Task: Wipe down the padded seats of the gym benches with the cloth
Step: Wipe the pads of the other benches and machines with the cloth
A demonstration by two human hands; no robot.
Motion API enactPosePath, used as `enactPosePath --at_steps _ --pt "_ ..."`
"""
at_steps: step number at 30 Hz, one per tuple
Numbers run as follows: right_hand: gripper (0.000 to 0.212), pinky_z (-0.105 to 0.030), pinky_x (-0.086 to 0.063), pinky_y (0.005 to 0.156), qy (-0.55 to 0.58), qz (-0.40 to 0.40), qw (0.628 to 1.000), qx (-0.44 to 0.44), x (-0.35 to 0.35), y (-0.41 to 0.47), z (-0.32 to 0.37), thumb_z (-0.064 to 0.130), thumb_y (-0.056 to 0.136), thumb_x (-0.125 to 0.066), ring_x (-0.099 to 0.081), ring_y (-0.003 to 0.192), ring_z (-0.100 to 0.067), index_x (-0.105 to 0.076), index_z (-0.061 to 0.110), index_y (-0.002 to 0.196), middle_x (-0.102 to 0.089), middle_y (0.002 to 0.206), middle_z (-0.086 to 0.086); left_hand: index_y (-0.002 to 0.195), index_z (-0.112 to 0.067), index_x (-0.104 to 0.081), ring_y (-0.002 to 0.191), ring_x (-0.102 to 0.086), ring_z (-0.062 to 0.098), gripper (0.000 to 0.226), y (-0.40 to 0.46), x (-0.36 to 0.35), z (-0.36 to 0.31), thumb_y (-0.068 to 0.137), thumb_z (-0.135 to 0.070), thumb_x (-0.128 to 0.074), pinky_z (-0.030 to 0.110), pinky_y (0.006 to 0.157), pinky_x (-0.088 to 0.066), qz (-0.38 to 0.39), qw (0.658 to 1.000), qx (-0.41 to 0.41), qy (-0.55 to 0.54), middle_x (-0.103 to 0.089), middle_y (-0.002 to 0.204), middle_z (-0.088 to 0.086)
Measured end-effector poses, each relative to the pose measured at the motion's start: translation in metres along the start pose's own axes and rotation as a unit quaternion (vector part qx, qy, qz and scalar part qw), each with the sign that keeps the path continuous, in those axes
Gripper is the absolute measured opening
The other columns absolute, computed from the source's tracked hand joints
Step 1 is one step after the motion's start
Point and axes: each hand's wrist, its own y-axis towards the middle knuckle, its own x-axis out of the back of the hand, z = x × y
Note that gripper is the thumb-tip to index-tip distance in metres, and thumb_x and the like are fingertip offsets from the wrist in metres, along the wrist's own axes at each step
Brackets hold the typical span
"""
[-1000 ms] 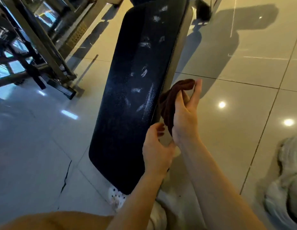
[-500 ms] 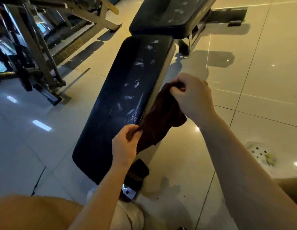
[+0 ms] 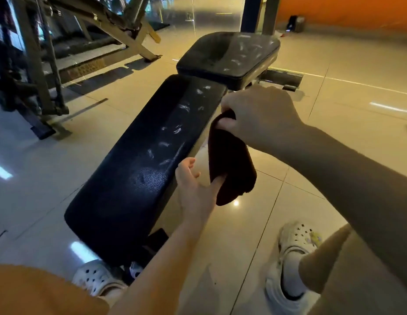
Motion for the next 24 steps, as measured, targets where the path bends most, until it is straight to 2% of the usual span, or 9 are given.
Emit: enactPosePath --at_steps 4,7,9,12,14,16,17,21,24 --pt "0.028 -0.032 -0.039 0.07 0.04 0.029 0.997 -0.067 -0.003 -0.007 -0.024 0.045 0.095 -0.056 -0.051 0.088 -0.015 -0.065 0.023 0.109 -0.062 0.096 0.003 0.117 -0.022 -0.049 0.103 -0.057 0.01 0.039 0.011 0.015 0.009 0.086 -0.024 -0.073 0.025 0.083 -0.052 -0.012 0.996 -0.068 0.058 -0.05 0.109 -0.01" --pt "0.032 -0.035 -0.045 0.075 0.029 0.018 0.998 -0.052 -0.004 -0.001 -0.017 0.047 0.095 -0.055 -0.058 0.096 -0.021 -0.065 0.023 0.114 -0.063 0.099 0.0 0.096 -0.026 -0.055 0.087 -0.065 0.009 0.015 0.019 0.027 0.019 0.09 -0.026 -0.068 0.027 0.074 -0.055 -0.014 0.992 -0.075 0.098 -0.06 0.088 -0.014" --pt "0.033 -0.036 -0.047 0.075 0.032 0.012 0.999 -0.042 -0.005 0.001 -0.011 0.047 0.095 -0.054 -0.059 0.095 -0.022 -0.064 0.023 0.115 -0.064 0.099 -0.002 0.091 -0.028 -0.054 0.078 -0.062 0.004 0.01 0.023 0.031 0.021 0.092 -0.029 -0.063 0.026 0.068 -0.053 -0.028 0.99 -0.074 0.121 -0.062 0.083 -0.012" --pt "0.033 -0.029 -0.037 0.062 0.029 0.038 0.998 -0.042 -0.011 0.0 -0.01 0.048 0.096 -0.052 -0.054 0.082 -0.016 -0.064 0.021 0.111 -0.06 0.091 0.0 0.096 -0.027 -0.054 0.073 -0.051 -0.007 0.01 0.026 0.036 0.024 0.093 -0.033 -0.061 0.014 0.061 -0.036 -0.063 0.982 -0.067 0.163 -0.055 0.084 -0.015" --pt "0.034 -0.028 -0.034 0.061 0.019 0.047 0.998 -0.045 -0.012 -0.001 -0.009 0.048 0.097 -0.051 -0.052 0.08 -0.015 -0.064 0.021 0.111 -0.058 0.088 0.0 0.096 -0.022 -0.06 0.077 -0.055 -0.003 0.008 0.029 0.037 0.027 0.094 -0.03 -0.061 0.015 0.063 -0.041 -0.063 0.989 -0.058 0.122 -0.057 0.084 -0.013" --pt "0.035 -0.029 -0.035 0.065 0.005 0.043 0.998 -0.047 -0.01 -0.001 -0.011 0.048 0.097 -0.05 -0.05 0.08 -0.015 -0.064 0.02 0.112 -0.056 0.088 0.0 0.095 -0.024 -0.062 0.083 -0.063 0.004 0.003 0.031 0.042 0.027 0.095 -0.022 -0.06 0.027 0.072 -0.055 -0.024 0.997 -0.052 0.048 -0.061 0.085 -0.013" --pt "0.035 -0.03 -0.036 0.066 0.003 0.045 0.998 -0.051 -0.01 -0.001 -0.012 0.048 0.097 -0.05 -0.049 0.08 -0.015 -0.063 0.02 0.114 -0.055 0.088 0.0 0.096 -0.025 -0.062 0.086 -0.065 0.007 0.007 0.033 0.045 0.028 0.095 -0.018 -0.059 0.032 0.077 -0.058 -0.003 0.998 -0.058 0.037 -0.062 0.086 -0.013" --pt "0.034 -0.031 -0.038 0.069 0.02 0.111 0.991 -0.074 -0.012 0.0 -0.028 0.045 0.096 -0.054 -0.049 0.086 -0.016 -0.062 0.019 0.116 -0.055 0.093 0.0 0.103 -0.021 -0.06 0.091 -0.063 0.013 0.014 0.042 0.064 0.032 0.091 -0.026 -0.065 0.028 0.08 -0.056 0.053 0.978 -0.141 0.142 -0.061 0.094 -0.007" --pt "0.03 -0.03 -0.043 0.069 0.032 0.173 0.981 -0.076 -0.017 0.0 -0.039 0.038 0.097 -0.053 -0.053 0.087 -0.018 -0.061 0.016 0.116 -0.06 0.098 -0.004 0.113 -0.02 -0.05 0.096 -0.048 0.011 0.059 0.044 0.069 0.032 0.072 -0.049 -0.079 0.028 0.082 -0.042 0.053 0.945 -0.161 0.28 -0.049 0.104 -0.007"
